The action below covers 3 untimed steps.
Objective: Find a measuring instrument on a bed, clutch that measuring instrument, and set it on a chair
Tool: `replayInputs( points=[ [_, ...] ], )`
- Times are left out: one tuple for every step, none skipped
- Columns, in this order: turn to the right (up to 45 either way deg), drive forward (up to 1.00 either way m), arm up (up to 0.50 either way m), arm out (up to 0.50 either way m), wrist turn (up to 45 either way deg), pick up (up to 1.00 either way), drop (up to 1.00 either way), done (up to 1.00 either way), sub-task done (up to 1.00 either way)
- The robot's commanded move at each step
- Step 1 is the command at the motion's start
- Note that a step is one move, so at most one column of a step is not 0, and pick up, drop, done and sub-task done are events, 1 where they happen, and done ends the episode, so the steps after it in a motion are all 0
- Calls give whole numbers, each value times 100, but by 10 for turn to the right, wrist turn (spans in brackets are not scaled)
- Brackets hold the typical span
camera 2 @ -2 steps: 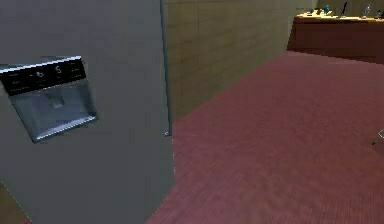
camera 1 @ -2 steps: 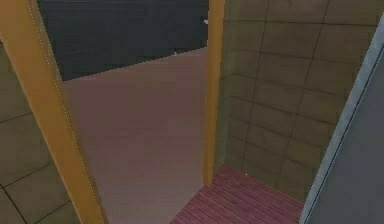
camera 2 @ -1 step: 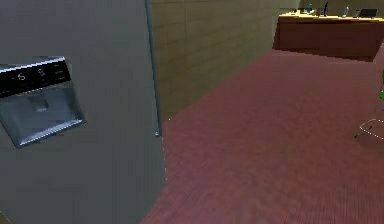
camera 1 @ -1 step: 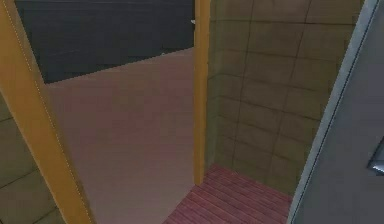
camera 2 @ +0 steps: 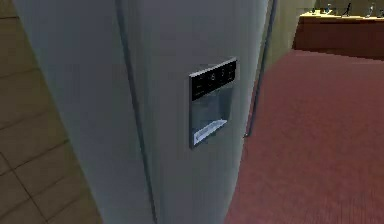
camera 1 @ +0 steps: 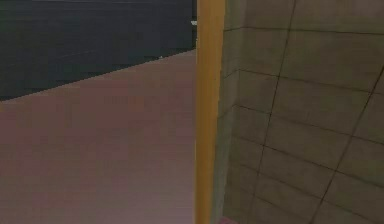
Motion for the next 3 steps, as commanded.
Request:
replayInputs(
  points=[
    [-300,0,0,0,0,0,0,0,0],
    [0,55,0,0,0,0,0,0,0],
    [450,0,0,0,0,0,0,0,0]
  ],
)
